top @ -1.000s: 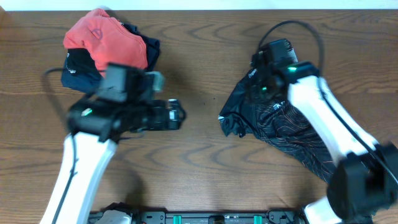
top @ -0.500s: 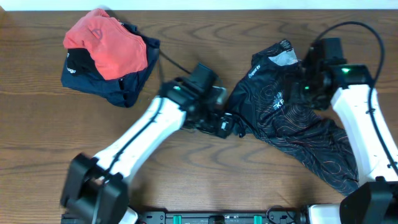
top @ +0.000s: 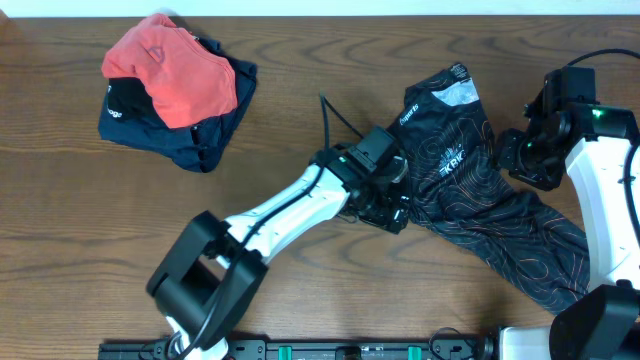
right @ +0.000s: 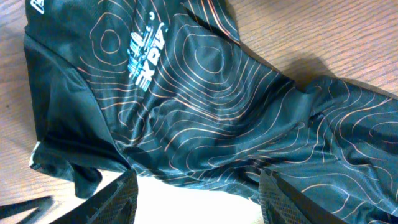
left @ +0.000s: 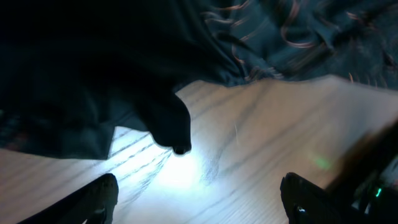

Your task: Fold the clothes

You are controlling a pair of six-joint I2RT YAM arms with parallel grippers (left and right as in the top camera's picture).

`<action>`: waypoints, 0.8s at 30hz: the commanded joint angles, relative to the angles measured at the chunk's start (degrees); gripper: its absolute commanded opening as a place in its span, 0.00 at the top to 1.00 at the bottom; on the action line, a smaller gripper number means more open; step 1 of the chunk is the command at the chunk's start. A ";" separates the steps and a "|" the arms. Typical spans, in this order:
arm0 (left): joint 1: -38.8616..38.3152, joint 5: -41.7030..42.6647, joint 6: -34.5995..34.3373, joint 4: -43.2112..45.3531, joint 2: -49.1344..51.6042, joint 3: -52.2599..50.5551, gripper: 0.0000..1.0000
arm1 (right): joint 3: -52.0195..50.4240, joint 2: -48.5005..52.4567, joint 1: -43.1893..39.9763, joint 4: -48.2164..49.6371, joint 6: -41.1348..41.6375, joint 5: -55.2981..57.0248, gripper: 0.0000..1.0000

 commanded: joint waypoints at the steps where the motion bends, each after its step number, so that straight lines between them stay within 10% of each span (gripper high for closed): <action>1: 0.15 -0.90 -13.51 1.57 3.26 0.72 0.15 | 0.00 -0.94 -0.48 -0.37 0.76 0.42 0.39; 12: 0.15 -1.64 -14.97 7.32 5.09 0.72 0.39 | -0.04 -0.94 -0.48 -0.39 0.76 0.81 0.39; 20: 0.22 1.49 -13.60 6.27 5.07 0.74 0.88 | -0.04 -0.94 -0.55 -0.39 0.83 4.20 0.36; 24: 1.53 1.75 -9.14 2.89 3.85 0.94 0.94 | -0.04 -0.94 -2.45 -0.33 1.92 4.26 0.31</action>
